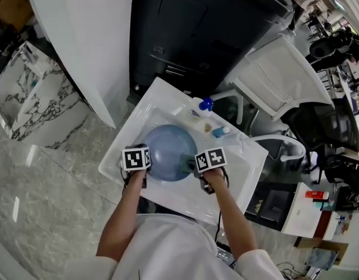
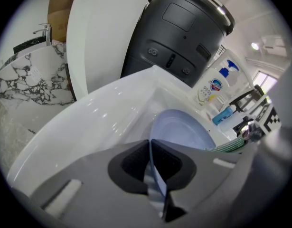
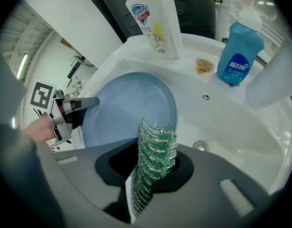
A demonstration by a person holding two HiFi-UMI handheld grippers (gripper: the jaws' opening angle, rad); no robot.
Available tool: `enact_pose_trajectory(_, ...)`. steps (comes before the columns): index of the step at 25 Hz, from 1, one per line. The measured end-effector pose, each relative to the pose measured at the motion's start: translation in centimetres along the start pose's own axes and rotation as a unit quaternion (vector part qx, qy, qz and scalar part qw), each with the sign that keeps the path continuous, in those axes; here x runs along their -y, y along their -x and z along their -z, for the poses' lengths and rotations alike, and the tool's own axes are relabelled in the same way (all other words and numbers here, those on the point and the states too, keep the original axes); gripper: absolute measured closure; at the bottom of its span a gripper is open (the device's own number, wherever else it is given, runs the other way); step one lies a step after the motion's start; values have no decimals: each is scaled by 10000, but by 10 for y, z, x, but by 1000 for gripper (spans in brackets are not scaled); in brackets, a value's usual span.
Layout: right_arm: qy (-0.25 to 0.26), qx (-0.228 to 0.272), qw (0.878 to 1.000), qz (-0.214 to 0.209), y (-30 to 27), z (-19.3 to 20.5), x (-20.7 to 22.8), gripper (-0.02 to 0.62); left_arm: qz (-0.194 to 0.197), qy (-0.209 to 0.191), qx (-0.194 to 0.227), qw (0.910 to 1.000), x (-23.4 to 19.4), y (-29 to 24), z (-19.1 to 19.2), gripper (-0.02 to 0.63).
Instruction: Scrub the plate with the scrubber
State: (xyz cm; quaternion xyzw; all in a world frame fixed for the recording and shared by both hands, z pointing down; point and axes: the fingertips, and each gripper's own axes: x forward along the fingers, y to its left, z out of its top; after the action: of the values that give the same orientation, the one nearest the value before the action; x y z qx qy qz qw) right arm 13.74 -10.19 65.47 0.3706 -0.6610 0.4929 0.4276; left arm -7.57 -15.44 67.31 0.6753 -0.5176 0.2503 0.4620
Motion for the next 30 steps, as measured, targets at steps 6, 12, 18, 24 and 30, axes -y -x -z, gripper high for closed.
enact_pose_trajectory(6, -173, 75, 9995, -244, -3, 9, -15, 538, 1, 18, 3, 10000, 0, 0, 0, 538)
enact_pose_trajectory(12, -339, 125, 9981, -503, -7, 17, -29, 538, -4, 6, 12, 10000, 0, 0, -1, 537)
enact_pose_trajectory(18, -383, 134, 9970, -661, -10, 23, -41, 538, -16, -48, 18, 10000, 0, 1, 0, 537)
enact_pose_trajectory(24, -379, 138, 9962, -771, -15, 23, -54, 538, -9, -62, 27, 10000, 1, 0, 0, 537)
enact_pose_trajectory(30, -313, 102, 9949, -958, -24, 19, -76, 538, -11, -75, 35, 10000, 1, -1, 0, 537)
